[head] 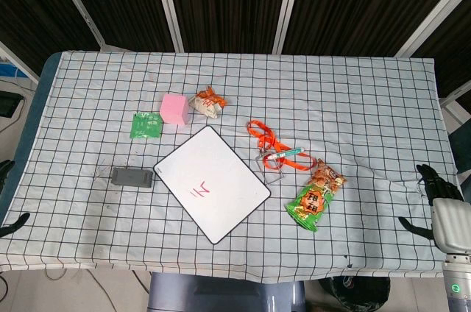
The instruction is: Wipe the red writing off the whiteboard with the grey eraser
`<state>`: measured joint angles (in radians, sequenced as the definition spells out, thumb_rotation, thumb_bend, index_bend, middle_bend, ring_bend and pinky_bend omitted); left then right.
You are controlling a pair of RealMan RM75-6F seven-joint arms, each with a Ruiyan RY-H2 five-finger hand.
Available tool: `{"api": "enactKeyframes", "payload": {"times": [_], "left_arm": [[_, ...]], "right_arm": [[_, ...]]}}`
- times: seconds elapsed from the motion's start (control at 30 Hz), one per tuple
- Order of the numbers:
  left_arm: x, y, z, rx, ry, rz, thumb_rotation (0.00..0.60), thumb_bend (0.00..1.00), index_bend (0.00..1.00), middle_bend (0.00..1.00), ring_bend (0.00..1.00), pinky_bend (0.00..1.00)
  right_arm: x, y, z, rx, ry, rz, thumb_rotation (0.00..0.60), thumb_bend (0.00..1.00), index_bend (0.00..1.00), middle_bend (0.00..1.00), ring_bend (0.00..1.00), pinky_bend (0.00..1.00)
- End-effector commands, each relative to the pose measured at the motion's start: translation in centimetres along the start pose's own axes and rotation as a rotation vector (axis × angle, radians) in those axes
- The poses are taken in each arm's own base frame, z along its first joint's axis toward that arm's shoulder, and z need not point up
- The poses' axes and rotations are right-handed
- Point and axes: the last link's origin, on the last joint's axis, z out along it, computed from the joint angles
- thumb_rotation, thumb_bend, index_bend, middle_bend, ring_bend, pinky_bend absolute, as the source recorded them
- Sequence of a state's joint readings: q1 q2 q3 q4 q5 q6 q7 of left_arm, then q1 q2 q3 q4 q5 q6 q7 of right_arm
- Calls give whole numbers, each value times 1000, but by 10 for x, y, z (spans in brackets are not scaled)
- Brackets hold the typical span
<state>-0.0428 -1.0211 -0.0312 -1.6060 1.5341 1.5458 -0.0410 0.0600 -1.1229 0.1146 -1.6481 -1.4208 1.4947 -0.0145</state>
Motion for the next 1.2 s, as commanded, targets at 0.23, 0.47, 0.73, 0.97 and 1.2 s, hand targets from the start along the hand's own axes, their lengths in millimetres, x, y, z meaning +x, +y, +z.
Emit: {"api": "enactKeyframes", "payload": {"times": [0.23,0.47,0.73,0.97,1.2], "left_arm": [[0,0,0,0,-2,2,600,143,30,70,0,0],[0,0,0,2,1,-1,600,143,30,70,0,0],[0,0,0,1,0,-1,600,143,31,69,0,0],[-7,5,4,-7,-24,2,600,143,30,69,0,0],[-20,23,26,-58,-107,38,600,143,30,71,0,0]], "right_arm": [[0,0,0,0,0,-1,600,174,20,102,194,212],[0,0,0,0,0,2,600,174,20,102,194,212],[0,0,0,0,-2,2,600,174,20,102,194,212],[0,0,0,-3,1,7,600,174,20,102,194,212],[1,0,0,-3,0,11,600,174,20,102,194,212]]}}
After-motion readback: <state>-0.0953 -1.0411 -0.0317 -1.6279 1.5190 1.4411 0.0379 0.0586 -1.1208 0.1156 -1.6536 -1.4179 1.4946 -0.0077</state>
